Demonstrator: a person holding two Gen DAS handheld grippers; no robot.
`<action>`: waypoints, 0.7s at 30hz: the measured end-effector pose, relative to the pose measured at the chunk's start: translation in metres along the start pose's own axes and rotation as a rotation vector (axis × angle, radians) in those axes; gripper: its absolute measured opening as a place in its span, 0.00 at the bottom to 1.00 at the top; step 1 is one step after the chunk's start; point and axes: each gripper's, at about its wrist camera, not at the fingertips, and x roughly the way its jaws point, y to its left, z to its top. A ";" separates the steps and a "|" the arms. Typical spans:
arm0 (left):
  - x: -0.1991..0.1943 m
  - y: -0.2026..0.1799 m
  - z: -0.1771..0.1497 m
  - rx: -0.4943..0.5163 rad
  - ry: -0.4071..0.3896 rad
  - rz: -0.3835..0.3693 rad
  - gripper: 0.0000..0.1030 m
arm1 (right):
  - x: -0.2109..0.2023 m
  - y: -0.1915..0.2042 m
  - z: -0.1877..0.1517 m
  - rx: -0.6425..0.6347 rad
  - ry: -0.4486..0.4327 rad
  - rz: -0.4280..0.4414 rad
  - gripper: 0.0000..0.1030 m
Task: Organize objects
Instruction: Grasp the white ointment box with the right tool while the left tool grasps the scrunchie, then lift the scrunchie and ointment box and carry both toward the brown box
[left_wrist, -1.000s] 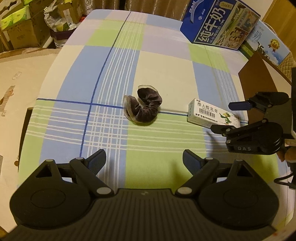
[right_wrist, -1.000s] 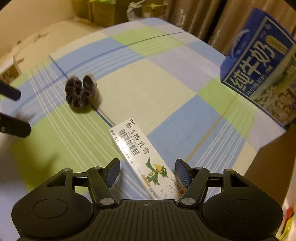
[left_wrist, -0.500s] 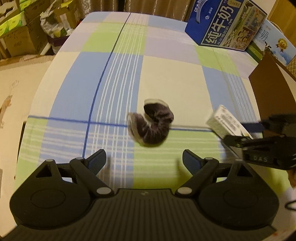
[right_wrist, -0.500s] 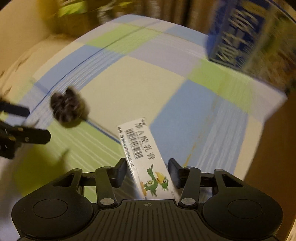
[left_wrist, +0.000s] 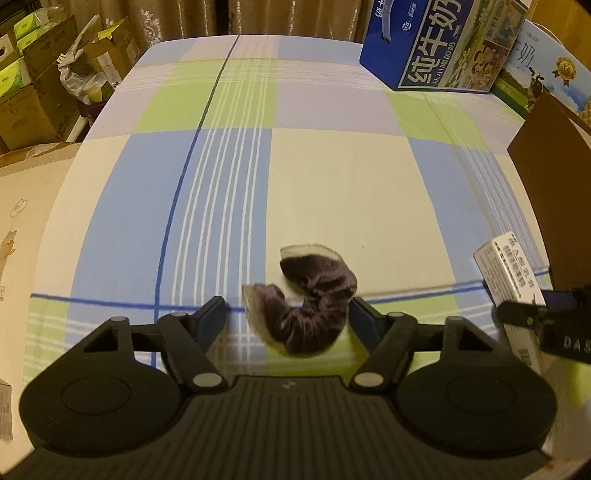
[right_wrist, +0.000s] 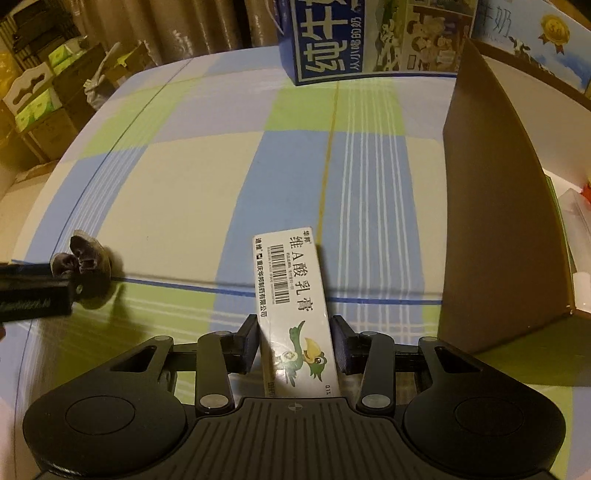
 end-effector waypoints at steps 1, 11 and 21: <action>0.001 0.000 0.001 0.003 -0.001 0.000 0.59 | 0.001 0.000 -0.001 -0.002 0.002 -0.002 0.38; -0.004 -0.012 0.001 0.087 -0.034 -0.003 0.28 | 0.005 0.003 -0.008 -0.043 -0.006 -0.007 0.37; -0.024 -0.023 -0.020 0.087 0.011 -0.039 0.23 | -0.005 0.005 -0.025 -0.086 -0.007 0.022 0.35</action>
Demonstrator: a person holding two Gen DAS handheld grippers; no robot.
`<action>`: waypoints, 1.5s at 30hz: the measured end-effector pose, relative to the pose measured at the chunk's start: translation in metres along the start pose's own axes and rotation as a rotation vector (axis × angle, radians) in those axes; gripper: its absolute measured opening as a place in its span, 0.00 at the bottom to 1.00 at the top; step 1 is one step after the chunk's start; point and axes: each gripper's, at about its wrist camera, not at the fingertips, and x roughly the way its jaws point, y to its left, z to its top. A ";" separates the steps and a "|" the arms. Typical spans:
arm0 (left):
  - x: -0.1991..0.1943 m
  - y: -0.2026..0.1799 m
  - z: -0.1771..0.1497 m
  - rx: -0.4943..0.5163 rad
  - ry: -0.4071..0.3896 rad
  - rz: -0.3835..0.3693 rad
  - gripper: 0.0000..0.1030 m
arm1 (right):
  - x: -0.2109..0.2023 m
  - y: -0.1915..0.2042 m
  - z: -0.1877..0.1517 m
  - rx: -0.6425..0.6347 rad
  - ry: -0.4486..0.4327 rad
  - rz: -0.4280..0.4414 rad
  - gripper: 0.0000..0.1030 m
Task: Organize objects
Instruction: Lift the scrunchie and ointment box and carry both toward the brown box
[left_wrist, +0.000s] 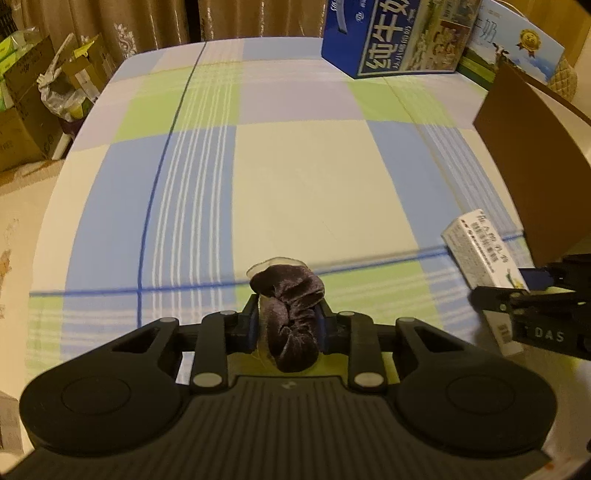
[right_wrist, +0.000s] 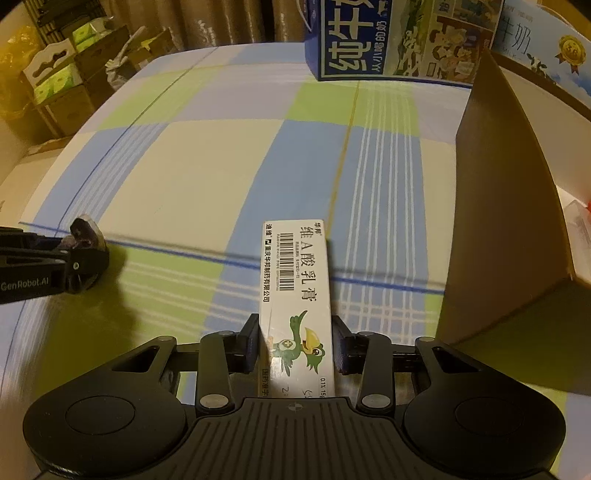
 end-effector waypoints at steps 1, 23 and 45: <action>-0.003 -0.003 -0.004 -0.003 0.004 -0.013 0.23 | -0.002 0.000 -0.002 0.000 0.000 0.004 0.35; -0.037 -0.117 -0.070 0.145 0.113 -0.199 0.33 | -0.085 -0.053 -0.114 0.103 0.090 -0.004 0.35; -0.040 -0.136 -0.074 0.113 0.101 -0.076 0.27 | -0.090 -0.069 -0.119 0.044 0.033 0.038 0.35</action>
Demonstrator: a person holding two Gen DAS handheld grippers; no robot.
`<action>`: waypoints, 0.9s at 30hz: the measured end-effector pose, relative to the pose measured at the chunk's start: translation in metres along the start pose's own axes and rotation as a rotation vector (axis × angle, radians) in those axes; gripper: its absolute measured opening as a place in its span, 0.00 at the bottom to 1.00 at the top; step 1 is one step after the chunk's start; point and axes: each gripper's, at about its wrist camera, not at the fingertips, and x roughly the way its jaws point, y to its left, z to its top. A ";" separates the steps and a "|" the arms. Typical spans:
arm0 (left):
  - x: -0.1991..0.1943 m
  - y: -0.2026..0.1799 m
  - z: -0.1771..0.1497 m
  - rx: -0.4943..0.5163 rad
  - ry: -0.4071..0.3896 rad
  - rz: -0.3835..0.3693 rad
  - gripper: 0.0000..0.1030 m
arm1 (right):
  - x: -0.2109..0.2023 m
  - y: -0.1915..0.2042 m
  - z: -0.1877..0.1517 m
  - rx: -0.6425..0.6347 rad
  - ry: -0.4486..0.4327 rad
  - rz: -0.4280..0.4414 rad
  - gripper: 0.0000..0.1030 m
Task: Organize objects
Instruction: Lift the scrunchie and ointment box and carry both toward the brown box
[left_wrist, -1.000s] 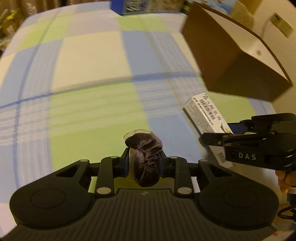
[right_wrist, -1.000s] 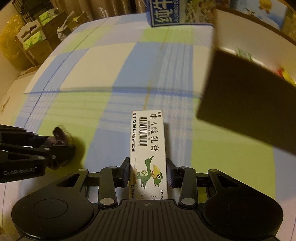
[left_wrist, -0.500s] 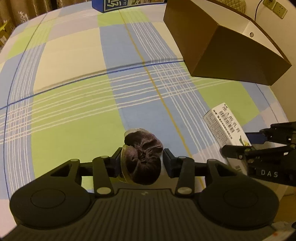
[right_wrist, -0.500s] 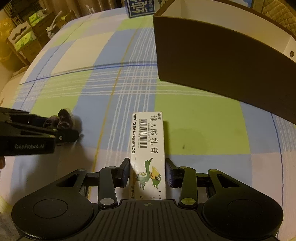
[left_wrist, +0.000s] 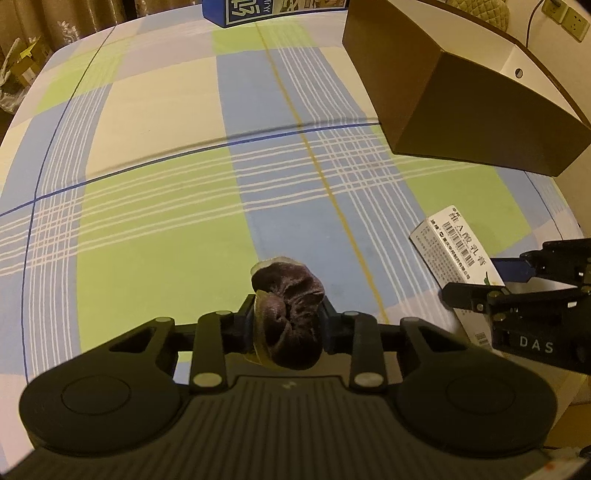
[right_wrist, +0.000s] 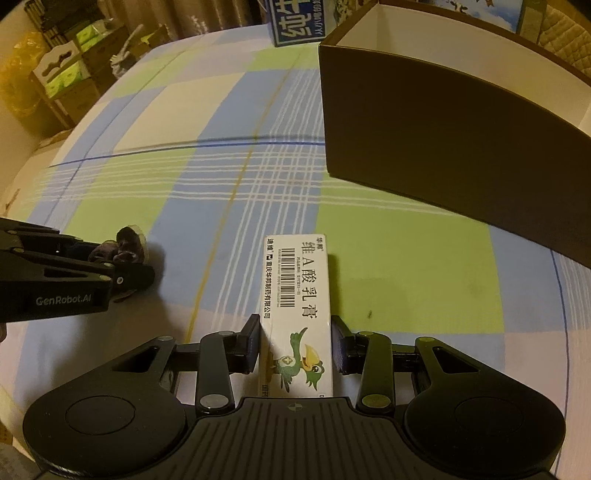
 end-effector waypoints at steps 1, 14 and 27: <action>-0.001 -0.002 0.000 0.000 0.000 0.001 0.27 | -0.002 -0.001 -0.001 -0.001 -0.002 0.005 0.34; -0.021 -0.038 0.006 0.039 -0.040 -0.011 0.27 | -0.038 -0.026 -0.004 0.027 -0.057 0.037 0.34; -0.043 -0.082 0.026 0.084 -0.108 -0.037 0.27 | -0.082 -0.061 -0.004 0.060 -0.146 0.041 0.34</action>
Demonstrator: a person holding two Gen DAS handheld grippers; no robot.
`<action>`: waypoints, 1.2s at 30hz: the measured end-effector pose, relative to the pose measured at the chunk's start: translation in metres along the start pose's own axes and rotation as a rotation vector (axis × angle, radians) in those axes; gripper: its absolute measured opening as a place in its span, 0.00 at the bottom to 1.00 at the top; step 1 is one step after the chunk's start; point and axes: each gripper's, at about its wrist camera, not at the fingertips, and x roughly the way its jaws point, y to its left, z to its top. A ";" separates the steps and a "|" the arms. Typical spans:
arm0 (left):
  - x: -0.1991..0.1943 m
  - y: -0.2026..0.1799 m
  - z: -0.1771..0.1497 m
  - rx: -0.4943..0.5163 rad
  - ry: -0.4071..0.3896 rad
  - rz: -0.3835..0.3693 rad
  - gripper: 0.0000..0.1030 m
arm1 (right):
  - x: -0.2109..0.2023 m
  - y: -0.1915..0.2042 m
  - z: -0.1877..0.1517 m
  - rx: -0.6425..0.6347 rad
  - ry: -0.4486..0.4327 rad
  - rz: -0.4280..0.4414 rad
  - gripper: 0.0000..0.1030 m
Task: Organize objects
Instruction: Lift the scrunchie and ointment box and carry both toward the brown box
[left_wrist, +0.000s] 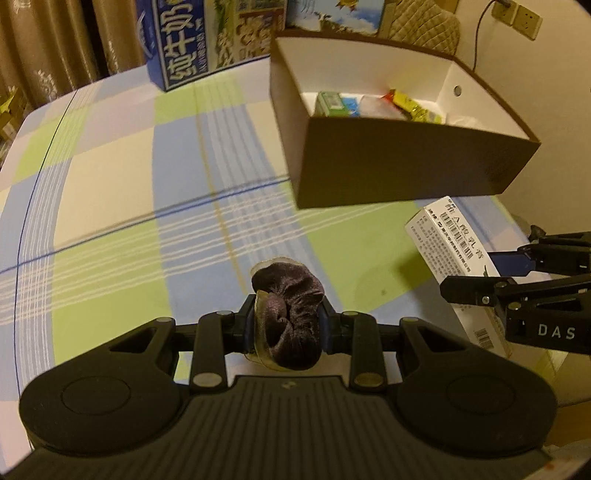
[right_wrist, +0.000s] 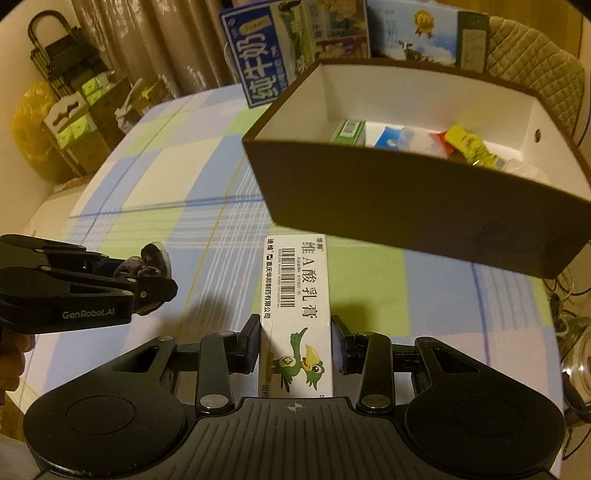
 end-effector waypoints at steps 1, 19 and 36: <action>-0.001 -0.003 0.002 0.002 -0.004 -0.003 0.27 | -0.003 -0.003 0.002 0.000 -0.006 0.000 0.34; -0.014 -0.051 0.056 0.031 -0.120 -0.017 0.27 | -0.048 -0.054 0.039 0.024 -0.129 0.024 0.34; 0.013 -0.074 0.151 0.069 -0.199 -0.018 0.27 | -0.063 -0.133 0.120 0.077 -0.268 -0.052 0.34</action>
